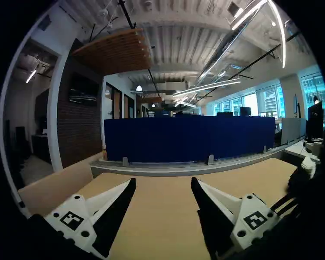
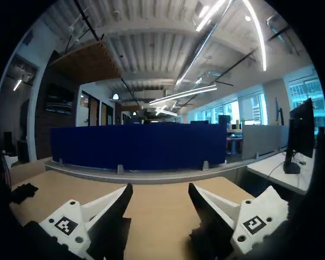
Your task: Fold towel
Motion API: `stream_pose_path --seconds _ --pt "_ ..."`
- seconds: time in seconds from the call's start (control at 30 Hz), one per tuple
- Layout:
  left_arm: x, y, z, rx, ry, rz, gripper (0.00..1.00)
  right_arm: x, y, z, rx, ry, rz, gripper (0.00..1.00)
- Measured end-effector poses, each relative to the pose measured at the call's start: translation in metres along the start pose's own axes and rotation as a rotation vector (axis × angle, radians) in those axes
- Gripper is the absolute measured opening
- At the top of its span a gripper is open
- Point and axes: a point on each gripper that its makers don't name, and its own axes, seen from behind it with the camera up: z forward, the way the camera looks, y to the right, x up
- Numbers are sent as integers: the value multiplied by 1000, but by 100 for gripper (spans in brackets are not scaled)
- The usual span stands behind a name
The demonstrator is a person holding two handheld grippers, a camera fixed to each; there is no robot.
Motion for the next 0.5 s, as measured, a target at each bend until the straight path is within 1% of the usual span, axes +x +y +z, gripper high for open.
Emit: stream_pose_path --seconds 0.07,0.17,0.33,0.5 --pt "16 1 -2 -4 -1 3 94 13 -1 -1 -2 -1 -2 100" --pt "29 2 -3 -9 -11 0 94 27 -3 -2 -6 -9 -9 100" --pt "39 0 -4 -11 -37 -5 94 39 -5 -3 -8 -22 -13 100" --pt "42 5 -3 -35 -65 9 94 46 -8 -2 0 -37 -29 100"
